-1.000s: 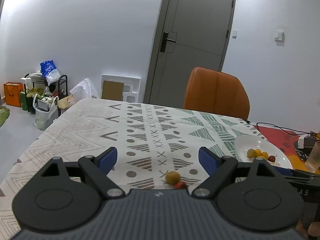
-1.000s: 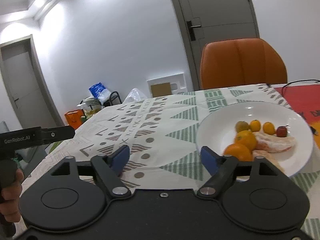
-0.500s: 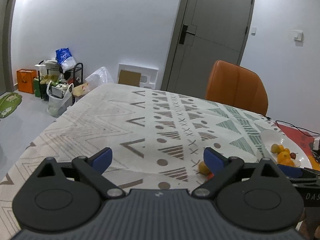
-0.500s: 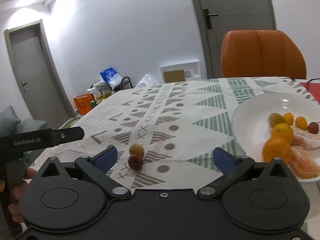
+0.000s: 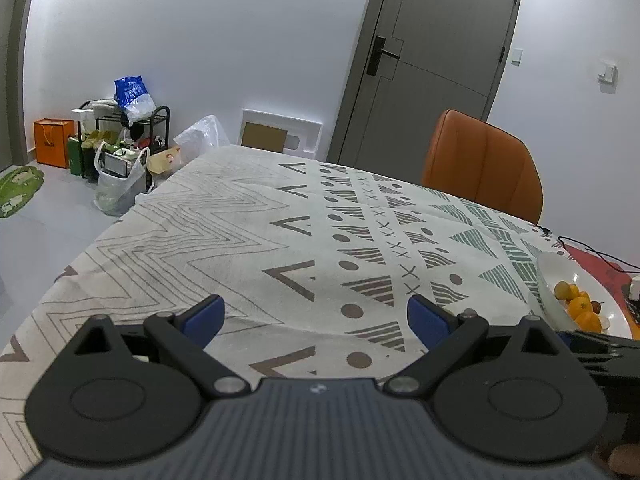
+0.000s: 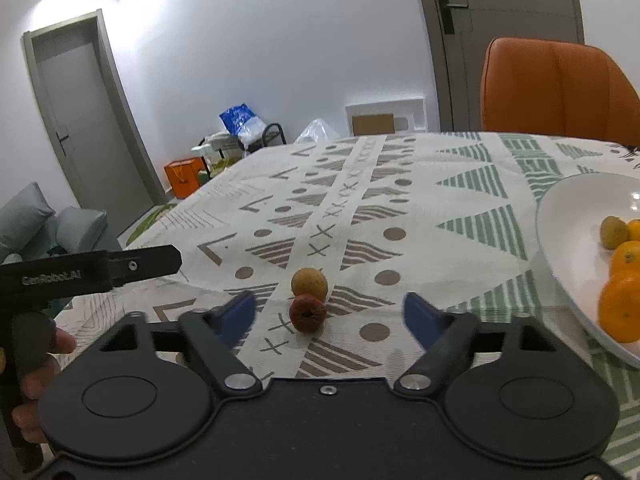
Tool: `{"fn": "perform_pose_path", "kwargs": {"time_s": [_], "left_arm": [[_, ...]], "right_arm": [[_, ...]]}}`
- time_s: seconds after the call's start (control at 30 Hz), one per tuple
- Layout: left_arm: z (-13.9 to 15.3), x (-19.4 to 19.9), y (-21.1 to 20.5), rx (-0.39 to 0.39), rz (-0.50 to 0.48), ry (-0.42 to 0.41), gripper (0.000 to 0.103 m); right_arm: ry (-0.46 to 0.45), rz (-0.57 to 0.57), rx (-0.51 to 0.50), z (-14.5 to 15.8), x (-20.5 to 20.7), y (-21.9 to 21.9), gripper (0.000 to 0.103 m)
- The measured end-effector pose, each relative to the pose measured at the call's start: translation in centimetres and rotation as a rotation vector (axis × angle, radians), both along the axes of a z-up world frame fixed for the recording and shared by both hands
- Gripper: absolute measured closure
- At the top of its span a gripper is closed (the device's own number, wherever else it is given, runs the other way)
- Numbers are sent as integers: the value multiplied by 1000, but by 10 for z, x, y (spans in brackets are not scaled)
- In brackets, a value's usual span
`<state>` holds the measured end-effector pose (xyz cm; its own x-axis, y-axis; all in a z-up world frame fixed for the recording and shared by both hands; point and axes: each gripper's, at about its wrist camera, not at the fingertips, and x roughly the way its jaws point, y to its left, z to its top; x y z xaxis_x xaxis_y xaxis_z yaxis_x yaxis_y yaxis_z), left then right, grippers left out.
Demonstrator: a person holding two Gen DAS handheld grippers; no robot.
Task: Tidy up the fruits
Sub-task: 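Grasp the small red fruit with the right gripper and lift it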
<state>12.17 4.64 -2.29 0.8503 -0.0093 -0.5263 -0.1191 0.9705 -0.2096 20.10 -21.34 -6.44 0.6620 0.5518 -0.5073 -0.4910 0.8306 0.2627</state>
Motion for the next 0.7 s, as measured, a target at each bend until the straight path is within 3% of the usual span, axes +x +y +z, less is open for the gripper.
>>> {"fn": "perform_pose_path", "kwargs": {"time_s": [0.17, 0.2, 0.23, 0.3, 0.7], "left_arm": [[0, 2, 3, -11, 0, 0, 6], [-1, 3, 4, -16, -1, 2, 6], [-1, 4, 5, -22, -2, 3, 6], [-3, 7, 5, -29, -6, 9, 6], [0, 20, -36, 0, -109, -12, 6]], "right_arm": [[15, 36, -16, -4, 4, 13, 40], [18, 44, -21, -5, 5, 16, 47], [24, 50, -28, -6, 6, 18, 63], [36, 51, -37, -9, 7, 19, 82], [-10, -26, -28, 7, 0, -19, 82]]}}
